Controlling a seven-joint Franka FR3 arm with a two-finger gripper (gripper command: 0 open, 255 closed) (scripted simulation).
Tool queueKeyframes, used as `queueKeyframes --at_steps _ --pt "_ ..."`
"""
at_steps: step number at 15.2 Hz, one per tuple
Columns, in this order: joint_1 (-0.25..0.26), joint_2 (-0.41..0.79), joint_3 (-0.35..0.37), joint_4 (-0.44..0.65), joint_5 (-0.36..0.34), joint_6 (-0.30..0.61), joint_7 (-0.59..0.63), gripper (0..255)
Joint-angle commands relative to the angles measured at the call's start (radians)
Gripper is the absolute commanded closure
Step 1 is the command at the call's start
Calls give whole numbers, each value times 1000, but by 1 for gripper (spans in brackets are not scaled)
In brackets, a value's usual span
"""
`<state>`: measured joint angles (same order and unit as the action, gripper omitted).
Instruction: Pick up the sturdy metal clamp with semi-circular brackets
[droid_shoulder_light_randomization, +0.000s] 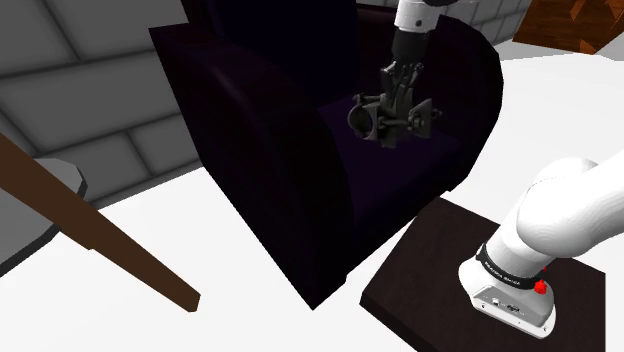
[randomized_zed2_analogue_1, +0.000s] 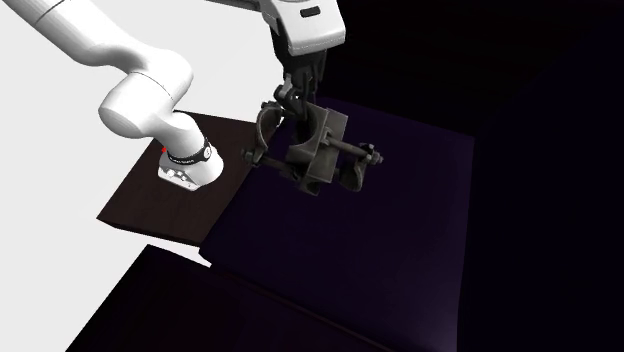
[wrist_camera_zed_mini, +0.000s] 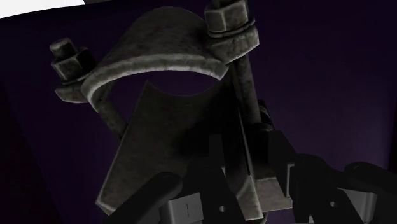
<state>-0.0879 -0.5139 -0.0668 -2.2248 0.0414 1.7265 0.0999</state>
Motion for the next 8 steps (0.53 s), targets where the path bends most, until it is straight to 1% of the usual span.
queueKeyframes --at_steps 1,6,8 --pt "0 1 -1 28 -1 -26 0 255" --pt "1 11 -1 104 0 -91 4 255" --pt "1 12 0 107 0 -93 4 255"
